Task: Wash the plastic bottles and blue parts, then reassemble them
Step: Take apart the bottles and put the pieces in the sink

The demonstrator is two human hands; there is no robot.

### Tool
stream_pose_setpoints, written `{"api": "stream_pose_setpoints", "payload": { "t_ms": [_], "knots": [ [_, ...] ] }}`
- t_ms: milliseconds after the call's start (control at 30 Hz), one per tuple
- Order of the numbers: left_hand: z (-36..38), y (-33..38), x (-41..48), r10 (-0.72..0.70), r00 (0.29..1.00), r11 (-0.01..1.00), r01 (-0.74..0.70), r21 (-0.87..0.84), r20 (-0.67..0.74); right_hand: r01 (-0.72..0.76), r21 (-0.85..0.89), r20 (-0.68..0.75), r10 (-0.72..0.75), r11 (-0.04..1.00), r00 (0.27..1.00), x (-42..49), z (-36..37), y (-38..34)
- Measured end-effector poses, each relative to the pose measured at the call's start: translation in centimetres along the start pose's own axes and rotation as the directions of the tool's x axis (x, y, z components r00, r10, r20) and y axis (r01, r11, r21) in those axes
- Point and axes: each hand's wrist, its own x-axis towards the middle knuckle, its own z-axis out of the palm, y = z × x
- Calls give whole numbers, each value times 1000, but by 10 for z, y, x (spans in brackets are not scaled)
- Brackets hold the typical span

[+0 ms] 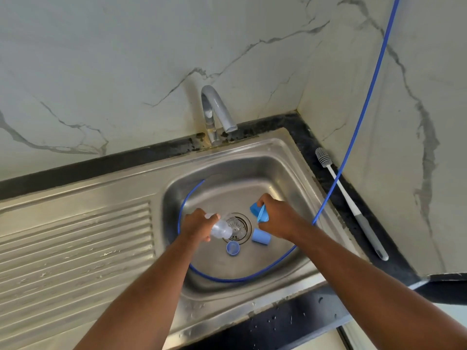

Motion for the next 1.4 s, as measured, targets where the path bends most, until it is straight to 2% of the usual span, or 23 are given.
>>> {"api": "stream_pose_setpoints", "payload": {
  "t_ms": [167, 333, 433, 500, 600, 667, 733, 800, 867, 1000, 1133, 1300, 1400],
  "knots": [
    [17, -15, 18, -85, 996, 994, 86, 67, -18, -30, -38, 43, 32, 999, 999, 9, 13, 10],
    [23, -19, 22, -148, 989, 989, 148, 9, -5, -34, -48, 62, 37, 998, 997, 14, 23, 16],
    [15, -18, 22, -69, 996, 983, 77, 165, -50, -70, 34, 51, 68, 997, 996, 13, 24, 16],
    [8, -12, 17, 36, 996, 970, -14, 245, -86, -126, 214, 50, 118, 969, 992, 13, 26, 14],
    [3, 5, 1, 251, 964, 964, -242, 112, -82, -203, 507, 99, 177, 838, 979, 13, 26, 4],
    [4, 20, -14, 337, 940, 937, -340, -82, -46, -248, 725, 176, 175, 642, 969, 13, 24, -6],
    [4, 34, -31, 348, 936, 865, -300, -401, 51, -255, 819, 207, 151, 514, 967, 12, 20, -15],
    [5, 43, -47, 416, 900, 779, -281, -561, 128, -236, 837, 202, 123, 493, 972, 9, 16, -22],
    [7, 46, -58, 488, 862, 751, -336, -569, 136, -211, 861, 198, 77, 463, 977, 3, 12, -28],
    [2, 42, -72, 537, 844, 744, -464, -480, 16, -181, 918, 195, -5, 353, 981, -14, 7, -34],
    [-1, 42, -87, 472, 882, 701, -387, -599, -18, -112, 925, 142, -57, 364, 988, -37, 3, -39],
    [0, 46, -101, 463, 886, 698, -350, -625, 21, -79, 864, 64, 47, 497, 997, -53, 6, -35],
    [3, 51, -110, 459, 888, 699, -338, -630, 33, -61, 838, 1, 111, 543, 994, -55, 12, -36]
  ]
}}
